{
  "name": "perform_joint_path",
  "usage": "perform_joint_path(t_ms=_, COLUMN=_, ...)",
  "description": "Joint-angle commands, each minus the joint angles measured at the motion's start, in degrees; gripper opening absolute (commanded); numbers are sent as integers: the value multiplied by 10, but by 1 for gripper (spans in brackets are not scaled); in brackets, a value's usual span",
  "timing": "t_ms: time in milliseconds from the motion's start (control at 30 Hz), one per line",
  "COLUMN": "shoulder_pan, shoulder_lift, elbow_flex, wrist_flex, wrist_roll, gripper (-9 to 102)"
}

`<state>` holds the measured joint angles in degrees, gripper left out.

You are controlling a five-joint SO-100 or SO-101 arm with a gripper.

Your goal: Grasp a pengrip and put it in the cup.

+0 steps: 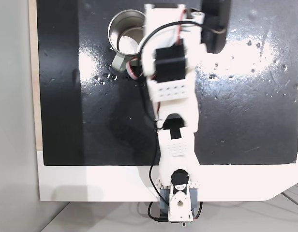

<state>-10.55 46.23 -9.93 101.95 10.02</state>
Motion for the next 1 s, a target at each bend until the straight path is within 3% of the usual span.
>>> perform_joint_path(t_ms=0, shoulder_pan=-25, shoulder_lift=-4, elbow_flex=-51, wrist_flex=-10, wrist_roll=-11, gripper=0)
perform_joint_path(t_ms=633, shoulder_pan=-100, shoulder_lift=-65, elbow_flex=-52, wrist_flex=4, wrist_roll=-9, gripper=0)
perform_joint_path(t_ms=800, shoulder_pan=-100, shoulder_lift=-65, elbow_flex=-52, wrist_flex=17, wrist_roll=-9, gripper=27)
perform_joint_path(t_ms=967, shoulder_pan=-102, shoulder_lift=-65, elbow_flex=-52, wrist_flex=19, wrist_roll=-9, gripper=33)
